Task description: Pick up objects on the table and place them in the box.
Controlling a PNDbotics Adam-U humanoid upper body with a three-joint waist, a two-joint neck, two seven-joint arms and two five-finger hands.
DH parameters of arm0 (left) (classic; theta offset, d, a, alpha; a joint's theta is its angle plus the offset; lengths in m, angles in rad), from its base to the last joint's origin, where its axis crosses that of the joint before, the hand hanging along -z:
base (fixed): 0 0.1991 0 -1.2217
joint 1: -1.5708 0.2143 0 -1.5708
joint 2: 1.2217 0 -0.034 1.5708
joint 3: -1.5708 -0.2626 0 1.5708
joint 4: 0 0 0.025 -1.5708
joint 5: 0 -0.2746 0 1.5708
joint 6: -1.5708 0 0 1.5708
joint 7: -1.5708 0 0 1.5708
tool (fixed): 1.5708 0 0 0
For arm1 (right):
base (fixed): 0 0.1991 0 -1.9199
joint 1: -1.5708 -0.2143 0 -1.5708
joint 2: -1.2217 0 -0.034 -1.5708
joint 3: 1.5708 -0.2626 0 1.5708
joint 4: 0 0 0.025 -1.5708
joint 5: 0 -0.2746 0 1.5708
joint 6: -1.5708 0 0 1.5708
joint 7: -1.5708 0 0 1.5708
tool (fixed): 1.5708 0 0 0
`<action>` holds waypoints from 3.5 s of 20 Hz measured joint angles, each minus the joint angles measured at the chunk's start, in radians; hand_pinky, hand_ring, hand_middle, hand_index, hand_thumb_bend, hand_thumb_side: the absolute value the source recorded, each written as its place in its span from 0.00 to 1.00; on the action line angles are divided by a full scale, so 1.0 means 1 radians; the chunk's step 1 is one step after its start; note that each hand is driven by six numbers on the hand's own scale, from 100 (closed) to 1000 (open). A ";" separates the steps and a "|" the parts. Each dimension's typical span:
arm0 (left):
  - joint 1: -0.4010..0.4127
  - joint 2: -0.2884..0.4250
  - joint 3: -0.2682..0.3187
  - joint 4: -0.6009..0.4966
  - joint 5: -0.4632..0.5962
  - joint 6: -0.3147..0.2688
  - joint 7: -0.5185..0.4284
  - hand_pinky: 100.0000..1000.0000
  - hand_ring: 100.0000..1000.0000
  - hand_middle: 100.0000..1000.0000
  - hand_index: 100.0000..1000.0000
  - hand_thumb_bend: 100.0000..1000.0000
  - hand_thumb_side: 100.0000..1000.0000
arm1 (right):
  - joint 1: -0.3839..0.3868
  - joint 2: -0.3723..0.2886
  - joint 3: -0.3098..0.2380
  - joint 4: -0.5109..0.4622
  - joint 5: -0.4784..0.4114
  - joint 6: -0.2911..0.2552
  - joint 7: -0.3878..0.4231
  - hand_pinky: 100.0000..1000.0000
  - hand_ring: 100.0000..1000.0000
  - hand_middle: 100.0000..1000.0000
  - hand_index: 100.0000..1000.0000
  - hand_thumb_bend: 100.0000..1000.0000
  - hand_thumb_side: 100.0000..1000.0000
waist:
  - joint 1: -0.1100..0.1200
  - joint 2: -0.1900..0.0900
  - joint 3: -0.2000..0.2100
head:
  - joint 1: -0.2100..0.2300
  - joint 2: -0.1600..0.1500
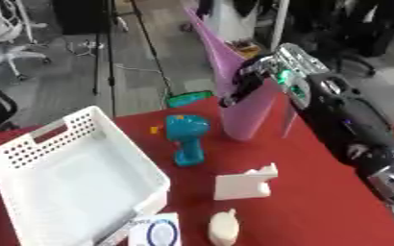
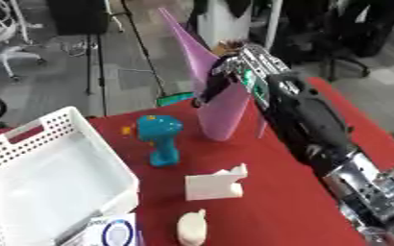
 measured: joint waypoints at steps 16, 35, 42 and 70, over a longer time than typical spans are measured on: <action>0.000 -0.007 0.000 0.000 0.002 0.004 -0.001 0.83 0.88 0.77 0.82 0.00 1.00 | 0.014 0.000 0.006 0.013 0.111 -0.024 0.001 0.71 0.73 0.73 0.83 0.26 0.50 | 0.006 0.005 0.004 | -0.004 -0.008; -0.011 -0.007 0.000 0.000 0.004 0.006 -0.002 0.82 0.87 0.75 0.80 0.00 1.00 | 0.051 -0.008 0.047 -0.040 0.194 -0.084 -0.041 0.17 0.41 0.40 0.53 0.00 0.42 | -0.005 0.005 0.004 | -0.003 -0.008; -0.015 -0.007 0.001 0.000 0.004 0.005 -0.002 0.82 0.87 0.74 0.79 0.00 1.00 | 0.092 -0.036 0.103 -0.106 0.232 -0.113 -0.082 0.04 0.36 0.35 0.44 0.00 0.40 | -0.012 0.005 0.004 | -0.003 -0.008; -0.023 -0.007 0.001 0.000 0.004 -0.003 -0.012 0.81 0.86 0.72 0.77 0.00 1.00 | 0.250 -0.170 0.273 -0.405 0.946 -0.032 -0.546 0.01 0.79 0.81 0.47 0.00 0.31 | -0.027 -0.003 0.005 | 0.002 -0.016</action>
